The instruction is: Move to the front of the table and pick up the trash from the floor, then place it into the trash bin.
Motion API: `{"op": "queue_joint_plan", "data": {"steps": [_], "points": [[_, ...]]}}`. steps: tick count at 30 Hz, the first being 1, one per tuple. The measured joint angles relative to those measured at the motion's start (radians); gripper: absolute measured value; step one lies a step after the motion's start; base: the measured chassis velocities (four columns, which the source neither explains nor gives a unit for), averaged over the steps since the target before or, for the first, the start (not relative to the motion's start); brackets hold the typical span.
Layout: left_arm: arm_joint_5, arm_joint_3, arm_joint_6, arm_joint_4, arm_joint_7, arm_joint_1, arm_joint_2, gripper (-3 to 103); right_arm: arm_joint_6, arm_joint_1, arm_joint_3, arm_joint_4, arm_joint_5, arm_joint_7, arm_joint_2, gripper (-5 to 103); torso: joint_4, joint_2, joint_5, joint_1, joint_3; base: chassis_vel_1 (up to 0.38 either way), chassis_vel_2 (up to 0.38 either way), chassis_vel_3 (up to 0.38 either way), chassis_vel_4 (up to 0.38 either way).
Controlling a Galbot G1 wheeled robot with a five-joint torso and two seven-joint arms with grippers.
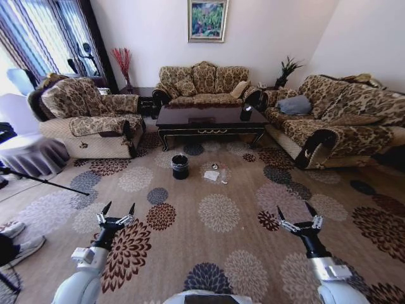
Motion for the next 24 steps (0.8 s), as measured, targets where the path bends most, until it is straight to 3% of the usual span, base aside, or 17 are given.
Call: {"op": "queue_joint_plan", "data": {"steps": [24], "points": [[0.021,-0.008,0.002,-0.026,-0.017,0.015,0.001,100,0.018,-0.02,0.012,0.024,0.008,0.015,0.019,100,0.0001,0.0,-0.0001,0.0,0.0,0.0,0.0,0.0,0.0]]}}
